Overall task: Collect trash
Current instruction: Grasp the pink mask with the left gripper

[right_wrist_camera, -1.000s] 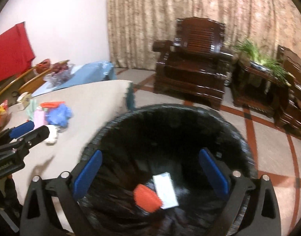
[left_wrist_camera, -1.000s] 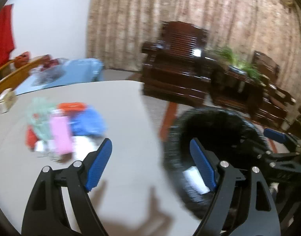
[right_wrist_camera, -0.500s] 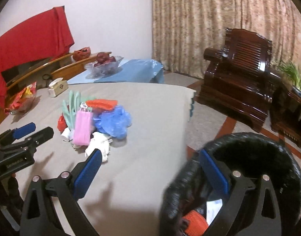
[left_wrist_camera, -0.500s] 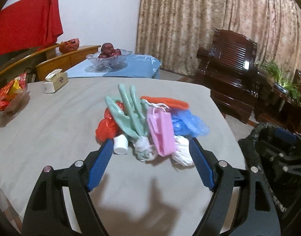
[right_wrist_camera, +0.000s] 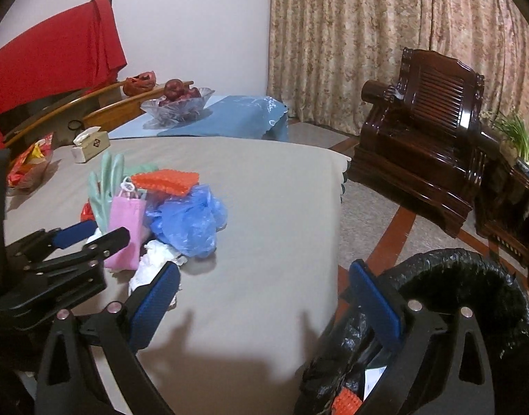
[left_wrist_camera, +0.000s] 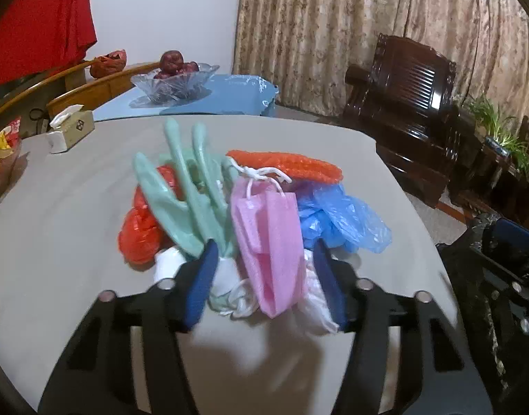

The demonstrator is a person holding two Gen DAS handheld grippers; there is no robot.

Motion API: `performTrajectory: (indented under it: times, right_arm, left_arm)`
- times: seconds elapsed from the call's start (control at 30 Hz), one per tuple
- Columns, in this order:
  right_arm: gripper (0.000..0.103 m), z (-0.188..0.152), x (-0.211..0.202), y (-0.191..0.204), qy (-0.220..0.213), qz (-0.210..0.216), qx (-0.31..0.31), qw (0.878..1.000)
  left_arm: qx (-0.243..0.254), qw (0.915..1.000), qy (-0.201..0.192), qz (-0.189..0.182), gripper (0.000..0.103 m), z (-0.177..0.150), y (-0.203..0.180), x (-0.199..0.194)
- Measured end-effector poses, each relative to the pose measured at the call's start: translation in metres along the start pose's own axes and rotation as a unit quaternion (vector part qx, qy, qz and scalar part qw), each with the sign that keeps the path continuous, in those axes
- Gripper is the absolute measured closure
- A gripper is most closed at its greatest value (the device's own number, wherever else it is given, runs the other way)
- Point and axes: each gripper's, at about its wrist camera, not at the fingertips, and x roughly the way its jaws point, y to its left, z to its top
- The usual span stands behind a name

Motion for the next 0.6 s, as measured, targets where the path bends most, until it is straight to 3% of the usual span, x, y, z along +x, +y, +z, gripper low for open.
performTrajectory:
  times: [0.1,0.2,0.6]
  right_arm:
    - [0.007,-0.001,0.003,0.0,0.003,0.002,0.001,1.0]
    - [0.007,-0.002,0.004,0.001,0.005,0.004,0.0,1.0]
    - [0.007,0.02,0.01,0.014,-0.013,0.03,0.002,0.999]
  left_arm:
    - [0.004,1.0,0.007,-0.001,0.082,-0.003,-0.005,0.006]
    - [0.001,0.9999,0.012,-0.008,0.091,-0.003,-0.007,0.007]
    - [-0.029,0.999,-0.035,0.001,0.093,0.008,0.016,-0.04]
